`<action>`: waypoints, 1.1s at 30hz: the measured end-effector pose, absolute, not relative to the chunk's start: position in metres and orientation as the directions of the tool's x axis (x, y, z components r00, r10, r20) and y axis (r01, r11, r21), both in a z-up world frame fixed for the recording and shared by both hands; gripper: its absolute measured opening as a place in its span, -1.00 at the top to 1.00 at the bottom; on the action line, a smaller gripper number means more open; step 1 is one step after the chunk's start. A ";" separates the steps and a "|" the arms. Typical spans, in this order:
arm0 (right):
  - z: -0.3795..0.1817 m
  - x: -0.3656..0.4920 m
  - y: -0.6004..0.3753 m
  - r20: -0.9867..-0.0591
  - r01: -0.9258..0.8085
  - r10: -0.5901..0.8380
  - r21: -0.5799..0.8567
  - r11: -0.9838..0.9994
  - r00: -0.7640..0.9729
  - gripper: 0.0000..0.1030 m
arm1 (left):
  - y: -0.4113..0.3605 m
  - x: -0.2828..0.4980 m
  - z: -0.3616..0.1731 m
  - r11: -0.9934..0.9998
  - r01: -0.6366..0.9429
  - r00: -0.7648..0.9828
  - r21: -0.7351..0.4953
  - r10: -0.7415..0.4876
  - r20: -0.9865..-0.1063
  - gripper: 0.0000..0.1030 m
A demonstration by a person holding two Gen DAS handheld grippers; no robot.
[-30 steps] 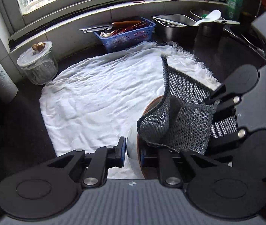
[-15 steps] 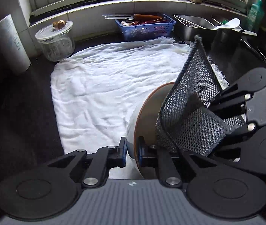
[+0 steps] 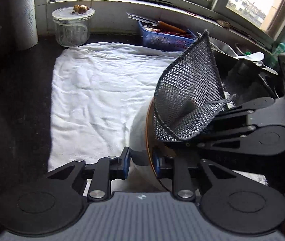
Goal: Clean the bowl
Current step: 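Rub the mesh cloth inside the bowl with the right gripper while the left holds the bowl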
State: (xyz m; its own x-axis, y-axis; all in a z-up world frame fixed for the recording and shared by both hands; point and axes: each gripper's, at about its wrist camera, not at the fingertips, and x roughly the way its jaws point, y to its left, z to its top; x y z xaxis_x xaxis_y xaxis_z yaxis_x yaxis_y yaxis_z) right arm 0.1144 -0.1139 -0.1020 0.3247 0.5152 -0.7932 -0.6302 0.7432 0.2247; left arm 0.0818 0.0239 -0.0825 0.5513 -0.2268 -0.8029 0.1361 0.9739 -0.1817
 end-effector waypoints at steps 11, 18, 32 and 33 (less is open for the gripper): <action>-0.104 0.112 -0.109 -0.816 -0.708 0.463 0.098 0.700 0.346 0.96 | 0.007 0.100 -0.073 0.957 0.282 0.570 -0.067 -0.223 -0.791 0.46; -0.099 0.118 -0.111 -0.789 -0.676 0.483 0.120 0.727 0.380 0.99 | 0.024 0.083 -0.084 0.973 0.157 0.562 -0.170 -0.230 -0.795 0.63; -0.101 0.077 -0.085 -0.793 -0.838 0.398 -0.243 0.489 0.461 0.75 | 0.006 0.116 -0.067 0.936 0.351 0.555 -0.016 -0.222 -0.802 0.82; -0.099 0.075 -0.088 -0.776 -0.828 0.402 -0.261 0.497 0.486 0.50 | 0.007 0.116 -0.067 0.938 0.347 0.554 -0.019 -0.221 -0.803 0.82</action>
